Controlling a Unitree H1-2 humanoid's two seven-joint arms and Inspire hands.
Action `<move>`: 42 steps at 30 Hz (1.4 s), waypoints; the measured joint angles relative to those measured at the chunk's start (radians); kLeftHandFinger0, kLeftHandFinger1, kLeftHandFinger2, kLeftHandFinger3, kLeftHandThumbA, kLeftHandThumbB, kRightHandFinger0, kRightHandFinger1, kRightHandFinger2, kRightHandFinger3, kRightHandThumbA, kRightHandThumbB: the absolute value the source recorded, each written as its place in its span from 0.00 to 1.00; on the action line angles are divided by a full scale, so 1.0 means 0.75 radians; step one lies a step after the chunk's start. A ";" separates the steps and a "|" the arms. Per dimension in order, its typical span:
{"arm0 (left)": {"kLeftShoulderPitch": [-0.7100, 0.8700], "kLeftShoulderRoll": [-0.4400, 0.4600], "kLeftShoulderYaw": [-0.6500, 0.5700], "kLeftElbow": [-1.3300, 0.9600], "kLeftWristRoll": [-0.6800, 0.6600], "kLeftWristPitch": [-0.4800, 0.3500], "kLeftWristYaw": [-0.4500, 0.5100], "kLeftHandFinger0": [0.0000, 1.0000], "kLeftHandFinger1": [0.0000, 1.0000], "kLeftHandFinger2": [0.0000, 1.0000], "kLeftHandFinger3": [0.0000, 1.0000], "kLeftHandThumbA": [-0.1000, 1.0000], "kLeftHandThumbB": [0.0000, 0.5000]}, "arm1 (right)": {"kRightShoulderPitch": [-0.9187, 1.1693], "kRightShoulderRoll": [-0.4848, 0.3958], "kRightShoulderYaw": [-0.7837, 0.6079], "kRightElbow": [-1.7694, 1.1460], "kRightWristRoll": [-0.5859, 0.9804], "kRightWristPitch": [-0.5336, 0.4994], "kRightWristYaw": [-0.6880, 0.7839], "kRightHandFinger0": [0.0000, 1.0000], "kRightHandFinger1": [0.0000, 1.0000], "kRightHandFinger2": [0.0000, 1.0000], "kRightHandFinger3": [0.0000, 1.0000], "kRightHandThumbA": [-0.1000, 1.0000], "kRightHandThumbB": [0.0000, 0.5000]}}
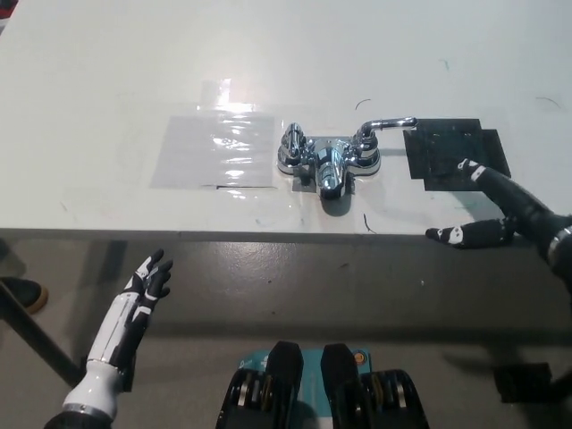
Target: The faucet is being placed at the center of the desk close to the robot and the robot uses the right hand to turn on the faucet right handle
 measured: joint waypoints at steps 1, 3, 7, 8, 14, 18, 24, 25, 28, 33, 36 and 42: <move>-0.006 0.000 0.000 0.003 0.000 0.001 0.000 1.00 1.00 1.00 1.00 0.94 0.16 | 0.012 0.006 -0.022 -0.046 0.015 0.000 -0.006 1.00 1.00 1.00 1.00 0.80 0.46; -0.021 0.000 0.000 0.013 0.000 0.002 0.000 1.00 1.00 1.00 1.00 0.94 0.15 | 0.023 0.013 -0.053 -0.111 0.033 0.000 -0.016 1.00 1.00 1.00 1.00 0.80 0.47; -0.055 0.000 0.000 0.035 0.000 0.005 0.000 1.00 1.00 1.00 1.00 0.95 0.14 | 0.024 0.020 -0.122 -0.259 0.075 0.000 -0.039 1.00 1.00 1.00 1.00 0.80 0.45; -0.062 0.000 0.000 0.039 0.000 0.005 0.000 1.00 1.00 1.00 1.00 0.95 0.13 | 0.024 0.021 -0.139 -0.294 0.084 -0.001 -0.045 1.00 1.00 1.00 1.00 0.79 0.46; -0.111 0.000 0.001 0.062 0.000 0.006 0.000 1.00 1.00 1.00 1.00 0.97 0.13 | 0.028 0.051 -0.260 -0.557 0.173 -0.003 -0.091 1.00 1.00 1.00 1.00 0.78 0.41; -0.139 0.000 0.001 0.072 0.000 0.006 0.000 1.00 1.00 1.00 1.00 0.97 0.14 | 0.079 0.104 -0.345 -0.748 0.250 -0.012 -0.129 1.00 1.00 1.00 1.00 0.74 0.39; -0.194 0.000 0.006 0.071 -0.001 0.004 0.000 1.00 1.00 1.00 1.00 0.97 0.14 | 0.299 0.270 -0.467 -0.924 0.401 -0.091 -0.212 1.00 1.00 1.00 1.00 0.82 0.32; -0.203 0.001 0.007 0.070 -0.001 0.002 0.000 1.00 1.00 1.00 1.00 0.97 0.14 | 0.337 0.295 -0.481 -0.923 0.425 -0.109 -0.228 1.00 1.00 1.00 1.00 0.83 0.33; -0.228 0.003 0.018 0.065 -0.002 -0.004 0.000 1.00 1.00 1.00 1.00 0.98 0.19 | 0.428 0.358 -0.496 -0.891 0.485 -0.170 -0.265 1.00 1.00 1.00 1.00 0.84 0.30; -0.217 0.002 0.024 0.039 -0.002 -0.006 0.000 1.00 1.00 1.00 1.00 0.97 0.17 | 0.490 0.370 -0.488 -0.778 0.551 -0.256 -0.295 1.00 1.00 1.00 1.00 0.79 0.23; -0.194 0.002 0.028 0.028 -0.005 -0.011 -0.001 1.00 1.00 1.00 1.00 0.99 0.26 | 0.528 0.378 -0.462 -0.710 0.568 -0.285 -0.304 1.00 1.00 1.00 1.00 0.77 0.18; -0.133 0.001 0.030 0.023 -0.012 -0.027 -0.006 1.00 1.00 1.00 1.00 1.00 0.25 | 0.590 0.394 -0.399 -0.542 0.579 -0.345 -0.320 1.00 1.00 1.00 1.00 0.79 0.07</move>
